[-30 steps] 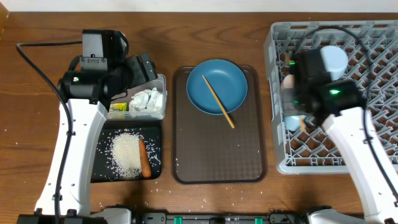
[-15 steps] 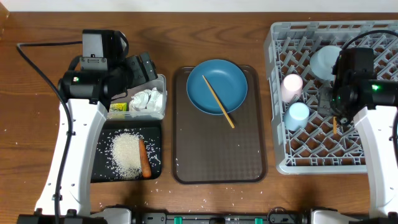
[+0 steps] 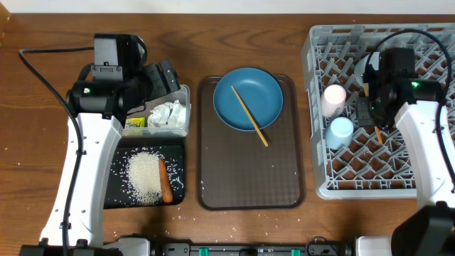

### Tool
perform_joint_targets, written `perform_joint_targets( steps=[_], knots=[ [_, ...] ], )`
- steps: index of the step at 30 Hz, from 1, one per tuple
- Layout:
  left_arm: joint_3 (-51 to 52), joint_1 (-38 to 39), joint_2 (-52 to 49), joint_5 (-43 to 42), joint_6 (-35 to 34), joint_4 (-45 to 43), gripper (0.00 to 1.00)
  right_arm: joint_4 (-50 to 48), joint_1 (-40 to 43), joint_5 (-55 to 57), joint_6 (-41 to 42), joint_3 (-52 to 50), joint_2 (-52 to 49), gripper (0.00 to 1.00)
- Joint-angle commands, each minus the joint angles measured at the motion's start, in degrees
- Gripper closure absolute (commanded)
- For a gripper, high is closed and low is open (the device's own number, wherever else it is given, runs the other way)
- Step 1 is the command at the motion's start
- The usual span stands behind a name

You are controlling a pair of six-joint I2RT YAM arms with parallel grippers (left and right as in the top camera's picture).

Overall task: Sort waste into correct bins and load items into the dishwasher rack
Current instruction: 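Lower the chopstick into the rack and open the right gripper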

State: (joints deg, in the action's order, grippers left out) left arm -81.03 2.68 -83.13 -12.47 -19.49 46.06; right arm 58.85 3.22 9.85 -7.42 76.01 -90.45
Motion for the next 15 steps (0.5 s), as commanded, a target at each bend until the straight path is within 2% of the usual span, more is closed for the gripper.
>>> perform_joint_targets(
  steps=[1,11,14,15],
  knots=[
    [-0.20,-0.24,0.83,0.55,-0.02,-0.02,0.05,-1.38,0.50,-0.20,-2.99,-0.02,-1.68,0.98],
    [-0.20,-0.24,0.83,0.55,-0.02,-0.02,0.05,-2.51,1.11,-0.20,-2.97,0.00,-4.37,0.94],
    [-0.20,-0.24,0.83,0.55,-0.02,-0.02,0.05,-2.51,1.22,-0.20,-2.95,0.00,-4.39,0.72],
    [-0.20,-0.24,0.83,0.55,-0.02,-0.02,0.05,-2.51,1.22,-0.22,-2.95,0.00,-4.39,0.68]
  ],
)
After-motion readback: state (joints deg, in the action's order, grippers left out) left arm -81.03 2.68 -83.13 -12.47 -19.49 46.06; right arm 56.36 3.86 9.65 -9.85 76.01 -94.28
